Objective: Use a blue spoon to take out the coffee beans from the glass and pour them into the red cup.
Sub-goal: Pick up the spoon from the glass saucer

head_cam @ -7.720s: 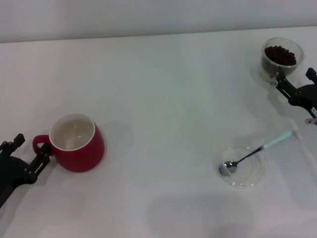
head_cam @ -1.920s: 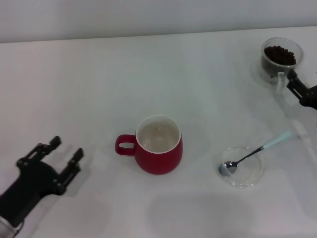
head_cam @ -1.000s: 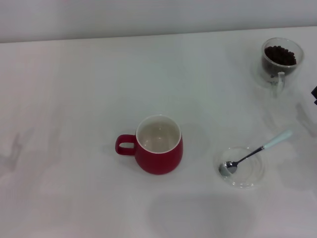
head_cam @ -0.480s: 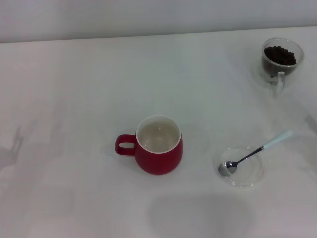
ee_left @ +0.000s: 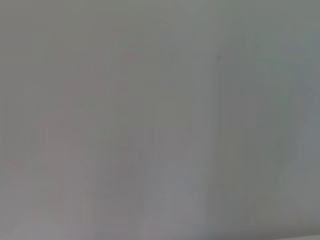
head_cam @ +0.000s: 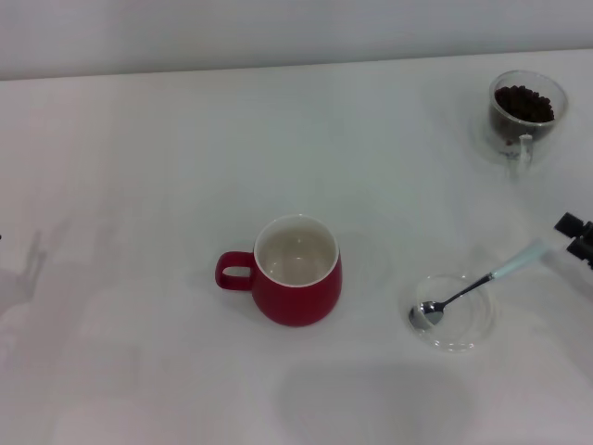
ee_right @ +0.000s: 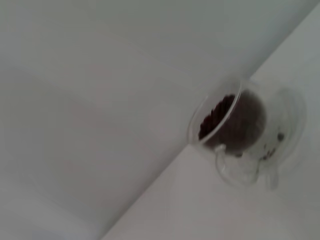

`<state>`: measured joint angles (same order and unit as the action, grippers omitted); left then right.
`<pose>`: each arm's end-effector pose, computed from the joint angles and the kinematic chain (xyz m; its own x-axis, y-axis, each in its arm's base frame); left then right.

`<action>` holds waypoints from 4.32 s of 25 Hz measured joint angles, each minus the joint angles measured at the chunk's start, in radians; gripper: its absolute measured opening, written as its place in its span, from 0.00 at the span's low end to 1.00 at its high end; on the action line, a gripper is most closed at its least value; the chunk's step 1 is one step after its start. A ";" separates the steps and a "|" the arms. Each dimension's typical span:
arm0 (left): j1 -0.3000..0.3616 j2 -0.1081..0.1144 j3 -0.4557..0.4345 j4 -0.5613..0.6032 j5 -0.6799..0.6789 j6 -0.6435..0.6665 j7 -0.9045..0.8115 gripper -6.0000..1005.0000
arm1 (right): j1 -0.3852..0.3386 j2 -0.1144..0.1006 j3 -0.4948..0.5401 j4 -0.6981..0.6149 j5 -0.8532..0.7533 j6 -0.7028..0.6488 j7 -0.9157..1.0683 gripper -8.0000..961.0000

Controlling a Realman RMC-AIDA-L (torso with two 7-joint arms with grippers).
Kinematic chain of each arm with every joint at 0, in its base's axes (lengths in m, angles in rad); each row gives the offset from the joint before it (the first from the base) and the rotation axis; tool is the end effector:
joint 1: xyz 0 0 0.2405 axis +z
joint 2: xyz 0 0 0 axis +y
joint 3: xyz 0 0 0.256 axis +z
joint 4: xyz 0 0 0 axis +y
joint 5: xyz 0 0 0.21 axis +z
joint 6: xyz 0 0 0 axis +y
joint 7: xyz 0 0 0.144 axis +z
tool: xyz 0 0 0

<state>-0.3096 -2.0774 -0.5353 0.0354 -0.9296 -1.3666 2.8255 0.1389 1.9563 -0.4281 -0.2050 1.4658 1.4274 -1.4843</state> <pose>-0.3699 0.2610 -0.0078 0.7318 0.0193 0.6812 0.6638 -0.2465 -0.7061 0.4142 0.2017 0.0309 -0.1438 -0.5192 -0.8425 -0.9784 -0.0534 0.1999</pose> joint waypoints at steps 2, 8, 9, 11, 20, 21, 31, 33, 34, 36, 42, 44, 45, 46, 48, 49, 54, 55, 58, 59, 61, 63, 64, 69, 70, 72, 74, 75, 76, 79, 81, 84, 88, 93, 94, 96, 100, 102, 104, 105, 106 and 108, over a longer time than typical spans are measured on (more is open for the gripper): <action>-0.001 0.000 0.001 0.000 0.000 0.004 0.000 0.60 | 0.000 0.006 -0.003 0.000 -0.008 0.002 -0.002 0.91; -0.001 -0.001 0.004 0.000 0.000 0.004 0.000 0.60 | 0.001 0.027 -0.015 -0.002 -0.018 0.002 -0.008 0.91; 0.000 -0.001 0.003 0.000 0.000 0.004 0.000 0.60 | 0.001 0.029 -0.015 -0.002 -0.019 0.002 -0.010 0.91; 0.001 -0.001 0.003 0.000 0.000 0.005 0.000 0.60 | 0.001 0.035 -0.015 -0.002 -0.019 0.002 -0.013 0.91; -0.001 -0.001 0.001 0.000 0.000 0.005 0.000 0.60 | 0.004 0.042 -0.013 0.030 -0.020 0.000 -0.031 0.91; -0.001 -0.001 0.002 0.000 0.000 0.005 0.000 0.60 | 0.006 0.043 -0.013 0.036 -0.020 -0.003 -0.034 0.91; -0.004 -0.003 0.005 -0.006 0.002 0.005 0.000 0.59 | 0.019 0.046 -0.001 0.049 -0.014 -0.007 -0.052 0.90; -0.005 -0.003 0.006 -0.007 0.002 0.004 0.000 0.59 | 0.019 0.046 -0.001 0.049 -0.014 -0.010 -0.049 0.85; -0.005 -0.003 0.006 -0.008 0.003 0.004 0.000 0.59 | 0.019 0.046 0.000 0.049 -0.014 -0.012 -0.049 0.81; -0.005 -0.003 0.006 -0.009 0.003 0.004 0.000 0.59 | 0.019 0.046 0.000 0.049 -0.013 -0.017 -0.048 0.73; -0.007 -0.003 0.008 -0.009 0.003 0.004 0.000 0.59 | 0.021 0.045 0.000 0.059 -0.013 -0.022 -0.048 0.59; -0.007 -0.003 0.008 -0.010 0.003 0.004 0.000 0.59 | 0.025 0.046 -0.001 0.065 -0.013 -0.030 -0.048 0.56; -0.008 -0.003 0.008 -0.009 0.003 0.005 0.000 0.59 | 0.028 0.045 -0.003 0.069 -0.013 -0.035 -0.049 0.56; -0.009 -0.003 0.008 -0.009 0.003 0.006 0.000 0.59 | 0.030 0.046 -0.004 0.072 -0.013 -0.039 -0.049 0.55; -0.012 -0.003 0.008 -0.009 0.003 0.013 0.000 0.59 | 0.032 0.046 -0.007 0.074 -0.014 -0.044 -0.048 0.54; -0.012 -0.003 0.008 -0.009 0.003 0.013 0.000 0.59 | 0.032 0.046 -0.007 0.075 -0.014 -0.044 -0.048 0.53; -0.015 -0.003 0.008 -0.010 0.005 0.027 0.000 0.59 | 0.033 0.046 -0.006 0.078 -0.013 -0.044 -0.047 0.50; -0.016 -0.003 0.008 -0.010 0.006 0.029 0.000 0.59 | 0.033 0.046 -0.004 0.079 -0.013 -0.044 -0.047 0.49; -0.017 -0.004 0.008 -0.011 0.006 0.030 0.000 0.59 | 0.033 0.046 -0.001 0.082 -0.013 -0.045 -0.047 0.48; -0.018 -0.004 0.008 -0.011 0.006 0.030 0.000 0.59 | 0.033 0.046 0.000 0.083 -0.013 -0.047 -0.047 0.47; -0.019 -0.004 0.008 -0.011 0.006 0.031 0.000 0.59 | 0.034 0.046 0.000 0.084 -0.013 -0.049 -0.046 0.44; -0.022 -0.004 0.008 -0.011 0.006 0.036 0.000 0.59 | 0.035 0.046 0.000 0.085 -0.012 -0.052 -0.045 0.42; -0.023 -0.004 0.008 -0.011 0.006 0.039 0.000 0.59 | 0.037 0.046 0.000 0.086 -0.012 -0.054 -0.045 0.41; -0.028 -0.004 0.008 -0.012 0.006 0.054 0.000 0.59 | 0.044 0.046 0.000 0.089 -0.011 -0.063 -0.038 0.35; -0.028 -0.004 0.008 -0.012 0.006 0.057 0.000 0.59 | 0.044 0.046 0.000 0.089 -0.011 -0.067 -0.033 0.33; -0.029 -0.004 0.008 -0.013 0.006 0.062 0.000 0.59 | 0.045 0.046 0.000 0.089 -0.011 -0.075 -0.024 0.29; -0.030 -0.004 0.008 -0.013 0.006 0.067 0.000 0.59 | 0.045 0.046 0.001 0.089 -0.010 -0.080 -0.021 0.28; -0.030 -0.004 0.008 -0.013 0.006 0.067 0.000 0.59 | 0.045 0.046 0.001 0.089 -0.010 -0.081 -0.021 0.28; -0.031 -0.004 0.008 -0.013 0.006 0.069 0.000 0.59 | 0.045 0.046 0.001 0.090 -0.010 -0.082 -0.020 0.28; -0.031 -0.004 0.008 -0.013 0.006 0.070 0.000 0.59 | 0.047 0.046 0.002 0.095 -0.010 -0.082 -0.019 0.27; -0.031 -0.004 0.008 -0.012 0.006 0.071 0.000 0.59 | 0.048 0.046 0.002 0.096 -0.010 -0.081 -0.019 0.26; -0.032 -0.004 0.008 -0.013 0.006 0.076 0.000 0.59 | 0.051 0.046 0.002 0.097 -0.010 -0.076 -0.019 0.25; -0.034 -0.004 0.009 -0.014 0.006 0.082 0.000 0.59 | 0.052 0.046 0.002 0.098 -0.010 -0.068 -0.019 0.23; -0.034 -0.005 0.009 -0.017 0.008 0.083 0.000 0.59 | 0.051 0.046 -0.002 0.097 -0.014 -0.065 -0.019 0.19; -0.034 -0.006 0.009 -0.018 0.009 0.083 0.000 0.59 | 0.051 0.046 -0.003 0.096 -0.015 -0.064 -0.019 0.18; -0.034 -0.006 0.009 -0.021 0.010 0.083 0.000 0.59 | 0.050 0.046 -0.007 0.095 -0.016 -0.064 -0.019 0.18; -0.034 -0.006 0.011 -0.025 0.010 0.083 0.000 0.59 | 0.050 0.046 -0.010 0.094 -0.017 -0.061 -0.020 0.18; -0.034 -0.006 0.011 -0.025 0.011 0.083 0.000 0.59 | 0.050 0.046 -0.011 0.094 -0.018 -0.059 -0.023 0.18; -0.034 -0.006 0.011 -0.025 0.011 0.083 0.000 0.59 | 0.050 0.046 -0.011 0.093 -0.018 -0.054 -0.025 0.18; -0.034 -0.006 0.011 -0.025 0.011 0.083 0.000 0.59 | 0.050 0.046 -0.011 0.093 -0.018 -0.051 -0.026 0.18; -0.034 -0.006 0.011 -0.025 0.011 0.084 0.000 0.59 | 0.050 0.046 -0.011 0.093 -0.018 -0.050 -0.026 0.18; -0.034 -0.005 0.011 -0.025 0.011 0.084 0.000 0.59 | 0.050 0.046 -0.011 0.092 -0.018 -0.048 -0.027 0.18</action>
<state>-0.3437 -2.0824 -0.5246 0.0103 -0.9188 -1.2824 2.8256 0.1890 2.0018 -0.4392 -0.1131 1.4479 1.3794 -1.5114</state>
